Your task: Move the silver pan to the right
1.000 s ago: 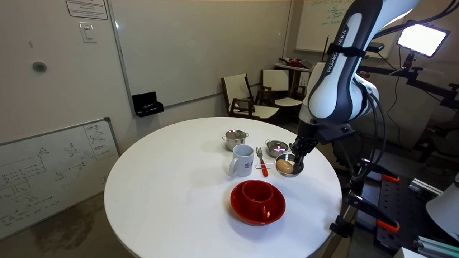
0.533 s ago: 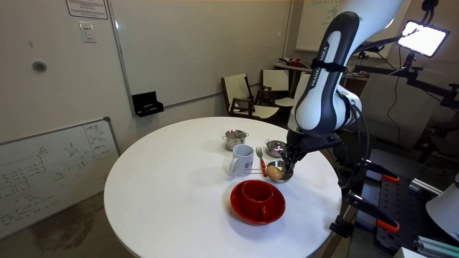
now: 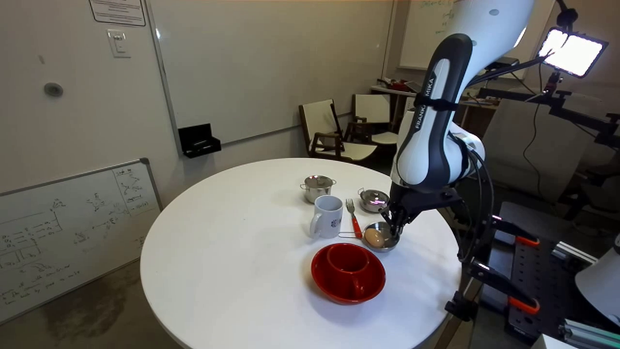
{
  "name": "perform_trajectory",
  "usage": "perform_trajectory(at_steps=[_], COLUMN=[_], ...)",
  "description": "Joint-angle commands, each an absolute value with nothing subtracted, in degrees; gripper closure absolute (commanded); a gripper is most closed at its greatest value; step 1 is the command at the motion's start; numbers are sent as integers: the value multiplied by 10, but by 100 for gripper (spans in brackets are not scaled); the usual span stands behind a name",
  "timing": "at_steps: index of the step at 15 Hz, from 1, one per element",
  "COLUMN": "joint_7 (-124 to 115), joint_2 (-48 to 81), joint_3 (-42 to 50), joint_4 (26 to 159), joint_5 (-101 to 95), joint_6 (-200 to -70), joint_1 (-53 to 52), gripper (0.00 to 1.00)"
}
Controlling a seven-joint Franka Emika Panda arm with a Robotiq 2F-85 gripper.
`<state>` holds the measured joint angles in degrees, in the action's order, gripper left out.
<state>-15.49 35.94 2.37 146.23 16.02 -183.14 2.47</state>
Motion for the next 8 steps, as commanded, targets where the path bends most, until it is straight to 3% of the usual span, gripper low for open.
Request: perform_trajectory(at_steps=[1,4,5,7,8], joint_7=[-163,-158,-156,-142,-142], joint_2=[366,368,369,365,367], joint_3=[26,-13,-20,-36,-41], joint_4=[1465,1459,1458,1467,1467], joint_5=[165,163,161,154,154], joint_6=[-1830,-1831,-1830,-1836,-1838], joint_1=[42,86,97,134,141], gripper=[94,93,68,65,59])
